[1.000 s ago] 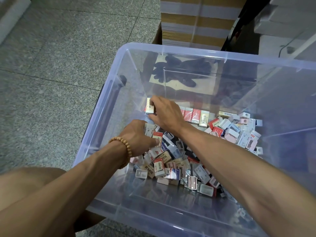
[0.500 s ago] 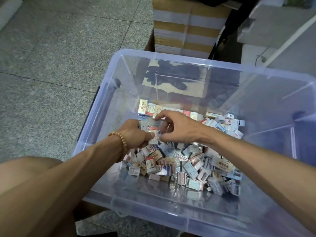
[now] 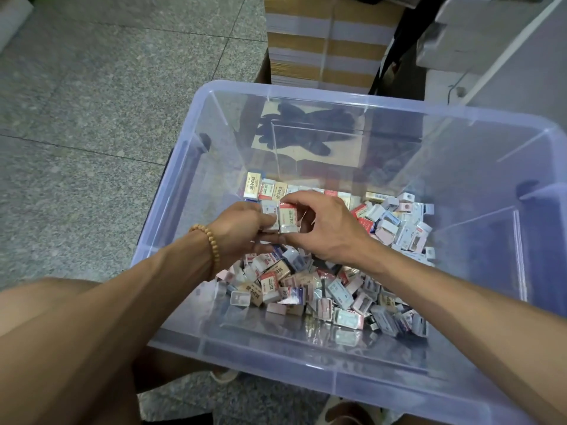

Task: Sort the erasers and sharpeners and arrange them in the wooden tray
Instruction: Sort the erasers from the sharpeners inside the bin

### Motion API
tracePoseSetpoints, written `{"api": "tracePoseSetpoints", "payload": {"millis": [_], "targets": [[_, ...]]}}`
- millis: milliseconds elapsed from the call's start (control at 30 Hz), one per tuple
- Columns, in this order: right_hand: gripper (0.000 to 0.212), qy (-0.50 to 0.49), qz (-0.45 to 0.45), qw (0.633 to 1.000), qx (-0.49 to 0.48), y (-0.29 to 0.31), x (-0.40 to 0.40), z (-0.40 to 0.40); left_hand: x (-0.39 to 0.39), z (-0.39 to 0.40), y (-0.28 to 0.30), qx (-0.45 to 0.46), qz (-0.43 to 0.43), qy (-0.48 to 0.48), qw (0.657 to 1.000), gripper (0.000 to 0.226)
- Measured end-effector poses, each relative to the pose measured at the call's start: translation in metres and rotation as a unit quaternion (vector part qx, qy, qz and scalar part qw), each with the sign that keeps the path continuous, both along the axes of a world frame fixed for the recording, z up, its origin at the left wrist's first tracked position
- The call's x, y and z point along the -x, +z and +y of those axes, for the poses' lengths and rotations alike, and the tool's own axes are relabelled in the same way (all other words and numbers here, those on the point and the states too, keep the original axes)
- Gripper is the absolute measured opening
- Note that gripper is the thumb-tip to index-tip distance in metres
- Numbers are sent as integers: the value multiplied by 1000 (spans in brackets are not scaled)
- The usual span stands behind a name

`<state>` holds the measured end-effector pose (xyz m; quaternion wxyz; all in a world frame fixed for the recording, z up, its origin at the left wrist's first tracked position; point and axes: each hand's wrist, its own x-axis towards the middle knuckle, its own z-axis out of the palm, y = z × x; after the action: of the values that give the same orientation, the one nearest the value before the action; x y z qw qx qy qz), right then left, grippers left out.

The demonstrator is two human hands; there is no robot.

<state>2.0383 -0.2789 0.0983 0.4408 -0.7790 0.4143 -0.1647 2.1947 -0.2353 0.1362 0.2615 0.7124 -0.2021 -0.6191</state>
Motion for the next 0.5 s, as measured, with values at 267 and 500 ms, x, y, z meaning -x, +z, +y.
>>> {"api": "tracePoseSetpoints", "payload": {"millis": [267, 500], "targets": [[32, 19, 18, 999, 33, 4, -3, 1, 3, 2, -2, 1, 92, -3, 996, 29], [33, 17, 83, 996, 41, -8, 8, -13, -1, 6, -15, 57, -221, -380, 896, 19]]}}
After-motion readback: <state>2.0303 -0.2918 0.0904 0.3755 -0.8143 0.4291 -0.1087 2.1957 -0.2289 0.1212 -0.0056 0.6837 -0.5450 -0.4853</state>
